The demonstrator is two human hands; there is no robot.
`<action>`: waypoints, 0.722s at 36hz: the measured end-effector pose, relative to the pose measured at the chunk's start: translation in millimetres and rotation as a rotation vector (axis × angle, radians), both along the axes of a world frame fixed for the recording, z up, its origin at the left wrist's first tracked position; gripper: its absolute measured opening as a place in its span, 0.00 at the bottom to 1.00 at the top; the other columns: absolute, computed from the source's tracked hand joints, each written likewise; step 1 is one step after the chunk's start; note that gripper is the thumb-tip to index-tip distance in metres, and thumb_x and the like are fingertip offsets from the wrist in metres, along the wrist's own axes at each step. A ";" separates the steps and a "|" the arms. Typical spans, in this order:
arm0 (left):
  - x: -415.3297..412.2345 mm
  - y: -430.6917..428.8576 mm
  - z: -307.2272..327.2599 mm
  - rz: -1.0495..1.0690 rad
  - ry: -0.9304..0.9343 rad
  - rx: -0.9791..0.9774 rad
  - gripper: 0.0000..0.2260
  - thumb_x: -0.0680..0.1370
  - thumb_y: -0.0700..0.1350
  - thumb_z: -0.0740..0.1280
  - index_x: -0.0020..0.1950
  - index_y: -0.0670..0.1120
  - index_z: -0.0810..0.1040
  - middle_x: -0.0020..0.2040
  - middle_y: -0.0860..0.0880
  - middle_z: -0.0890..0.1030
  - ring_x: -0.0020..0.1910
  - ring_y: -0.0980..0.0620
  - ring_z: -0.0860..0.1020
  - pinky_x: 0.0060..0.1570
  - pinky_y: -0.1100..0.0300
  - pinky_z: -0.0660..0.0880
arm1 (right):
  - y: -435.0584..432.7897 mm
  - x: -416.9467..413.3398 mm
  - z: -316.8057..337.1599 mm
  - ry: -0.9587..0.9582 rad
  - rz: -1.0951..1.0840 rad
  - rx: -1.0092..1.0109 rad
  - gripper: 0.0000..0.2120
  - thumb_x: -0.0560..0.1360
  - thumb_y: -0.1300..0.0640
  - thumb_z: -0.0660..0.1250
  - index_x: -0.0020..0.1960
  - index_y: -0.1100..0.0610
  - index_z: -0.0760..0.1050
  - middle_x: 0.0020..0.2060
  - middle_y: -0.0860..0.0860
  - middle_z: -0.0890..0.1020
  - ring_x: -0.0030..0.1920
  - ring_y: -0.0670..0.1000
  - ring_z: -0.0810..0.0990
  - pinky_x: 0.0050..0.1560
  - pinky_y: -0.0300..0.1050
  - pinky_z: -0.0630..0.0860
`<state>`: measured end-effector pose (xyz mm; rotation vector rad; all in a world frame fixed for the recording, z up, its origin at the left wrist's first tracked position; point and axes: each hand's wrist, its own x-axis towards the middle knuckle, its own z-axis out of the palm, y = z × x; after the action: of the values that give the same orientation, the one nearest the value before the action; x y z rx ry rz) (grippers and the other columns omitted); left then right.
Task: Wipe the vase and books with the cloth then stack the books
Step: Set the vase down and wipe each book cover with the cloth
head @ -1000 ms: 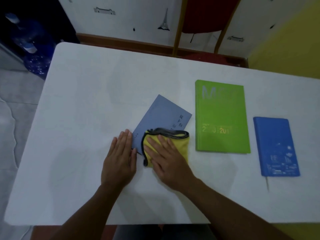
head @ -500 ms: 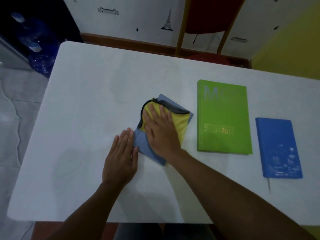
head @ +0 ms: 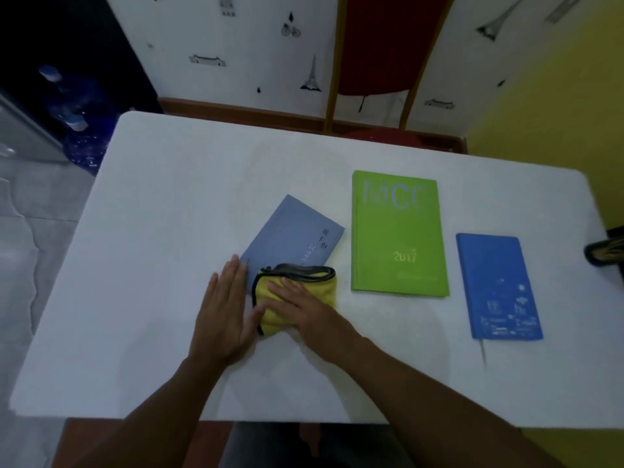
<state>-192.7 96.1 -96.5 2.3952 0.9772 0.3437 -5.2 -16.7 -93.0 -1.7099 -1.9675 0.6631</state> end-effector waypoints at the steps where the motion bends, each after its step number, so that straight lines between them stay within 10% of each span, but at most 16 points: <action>1: 3.9 -6.8 7.4 -0.044 -0.011 0.022 0.37 0.83 0.65 0.52 0.81 0.39 0.58 0.82 0.42 0.60 0.82 0.46 0.57 0.80 0.44 0.55 | -3.8 3.2 4.3 0.023 -0.003 -0.014 0.32 0.75 0.76 0.66 0.76 0.58 0.70 0.77 0.58 0.68 0.79 0.59 0.63 0.80 0.54 0.58; 10: 54.9 -66.1 38.9 -0.227 -0.041 -0.017 0.40 0.69 0.71 0.74 0.70 0.45 0.72 0.75 0.45 0.72 0.76 0.49 0.69 0.78 0.48 0.60 | -56.4 39.4 46.2 0.145 -0.239 -0.169 0.32 0.73 0.57 0.51 0.76 0.59 0.70 0.71 0.59 0.76 0.71 0.56 0.75 0.72 0.51 0.71; 14: 81.6 -86.2 48.6 -0.338 -0.018 0.097 0.24 0.73 0.53 0.77 0.65 0.45 0.76 0.64 0.46 0.80 0.63 0.48 0.78 0.73 0.46 0.69 | -86.4 61.5 52.6 0.101 -0.305 -0.138 0.27 0.72 0.68 0.61 0.71 0.59 0.73 0.65 0.57 0.78 0.65 0.58 0.78 0.64 0.52 0.76; 19: 111.6 -108.9 58.4 -0.339 0.106 0.114 0.28 0.61 0.34 0.81 0.57 0.46 0.75 0.55 0.43 0.86 0.59 0.34 0.82 0.35 0.47 0.83 | -126.9 88.7 62.4 -0.057 -0.393 -0.081 0.25 0.73 0.64 0.63 0.70 0.55 0.75 0.62 0.54 0.81 0.58 0.58 0.81 0.50 0.54 0.82; 26: 132.9 -122.4 75.6 -0.374 0.055 0.140 0.31 0.65 0.33 0.80 0.62 0.46 0.72 0.60 0.40 0.83 0.63 0.32 0.80 0.36 0.44 0.83 | -165.3 129.8 72.8 -0.197 -0.468 0.117 0.23 0.70 0.65 0.62 0.62 0.55 0.83 0.56 0.55 0.87 0.51 0.57 0.87 0.46 0.52 0.86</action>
<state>-59.9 -26.4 -20.9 2.6596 0.5219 0.2129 124.6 -182.0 -20.2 -2.1197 -1.5923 0.2162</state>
